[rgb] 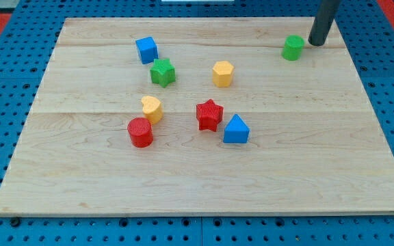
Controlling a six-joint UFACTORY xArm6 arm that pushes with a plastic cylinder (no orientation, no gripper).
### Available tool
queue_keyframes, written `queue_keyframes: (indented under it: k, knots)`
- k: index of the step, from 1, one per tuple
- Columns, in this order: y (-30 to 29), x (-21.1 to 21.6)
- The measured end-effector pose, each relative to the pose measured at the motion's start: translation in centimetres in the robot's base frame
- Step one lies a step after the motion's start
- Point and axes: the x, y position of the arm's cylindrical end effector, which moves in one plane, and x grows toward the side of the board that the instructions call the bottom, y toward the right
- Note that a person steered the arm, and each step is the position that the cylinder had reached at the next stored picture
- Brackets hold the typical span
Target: Move green circle right to the blue cube
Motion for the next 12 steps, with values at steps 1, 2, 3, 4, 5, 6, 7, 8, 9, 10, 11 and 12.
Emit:
queue_keyframes:
  k: [1,2,3,4,5,6,7,8,9,10,11,12]
  knots:
    - [0.0,0.0]
    - [-0.1,0.0]
    - [-0.3,0.0]
    - [-0.6,0.1]
    - [-2.4,1.3]
    - [-4.0,2.7]
    - [-4.7,3.3]
    - [-5.7,3.6]
    - [-6.7,3.8]
    - [-7.7,4.1]
    - [-8.9,4.4]
    - [-10.1,4.6]
